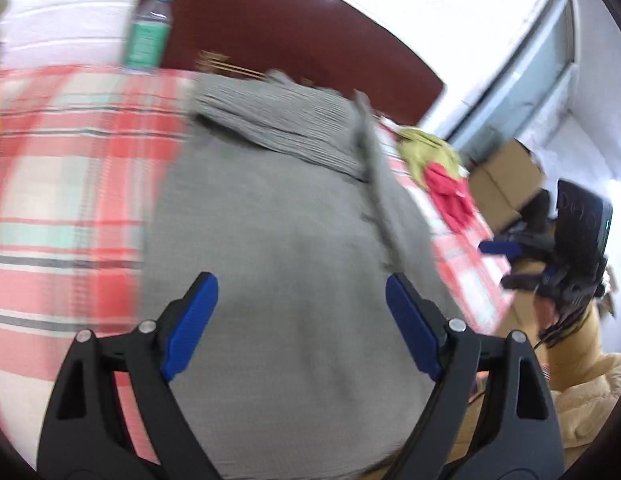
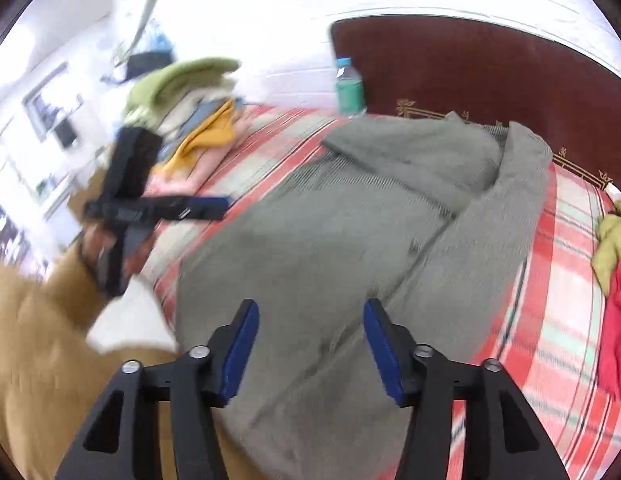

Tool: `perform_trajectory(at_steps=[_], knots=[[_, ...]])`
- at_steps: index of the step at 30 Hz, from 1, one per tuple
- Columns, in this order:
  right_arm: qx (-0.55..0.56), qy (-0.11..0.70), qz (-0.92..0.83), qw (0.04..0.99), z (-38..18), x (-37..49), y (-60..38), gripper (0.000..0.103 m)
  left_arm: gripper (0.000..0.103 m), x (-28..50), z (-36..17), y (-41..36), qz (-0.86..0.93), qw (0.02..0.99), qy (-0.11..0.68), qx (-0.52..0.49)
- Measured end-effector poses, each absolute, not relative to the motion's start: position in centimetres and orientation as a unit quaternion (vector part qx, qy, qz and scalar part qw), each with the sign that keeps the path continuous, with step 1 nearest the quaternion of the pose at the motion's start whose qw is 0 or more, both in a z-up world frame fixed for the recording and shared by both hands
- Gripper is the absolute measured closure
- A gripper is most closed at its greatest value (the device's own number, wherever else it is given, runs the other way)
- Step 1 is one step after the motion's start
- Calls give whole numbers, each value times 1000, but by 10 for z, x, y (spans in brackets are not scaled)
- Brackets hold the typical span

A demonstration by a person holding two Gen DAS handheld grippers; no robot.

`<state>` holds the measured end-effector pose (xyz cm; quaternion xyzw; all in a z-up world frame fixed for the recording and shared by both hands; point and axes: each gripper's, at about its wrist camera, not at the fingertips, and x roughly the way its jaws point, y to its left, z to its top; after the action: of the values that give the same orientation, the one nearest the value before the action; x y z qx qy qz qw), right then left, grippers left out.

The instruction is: Fold clothes

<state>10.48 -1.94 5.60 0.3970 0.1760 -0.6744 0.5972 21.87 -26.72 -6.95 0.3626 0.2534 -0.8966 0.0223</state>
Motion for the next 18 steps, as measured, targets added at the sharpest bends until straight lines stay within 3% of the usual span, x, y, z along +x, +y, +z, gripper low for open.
perform_trajectory(at_steps=[4, 18], knots=[[416, 176, -673, 586, 58, 79, -80, 34, 16, 225, -86, -296, -882, 76, 242, 397], [454, 213, -678, 538, 42, 50, -246, 32, 16, 217, -120, -308, -861, 30, 257, 437]])
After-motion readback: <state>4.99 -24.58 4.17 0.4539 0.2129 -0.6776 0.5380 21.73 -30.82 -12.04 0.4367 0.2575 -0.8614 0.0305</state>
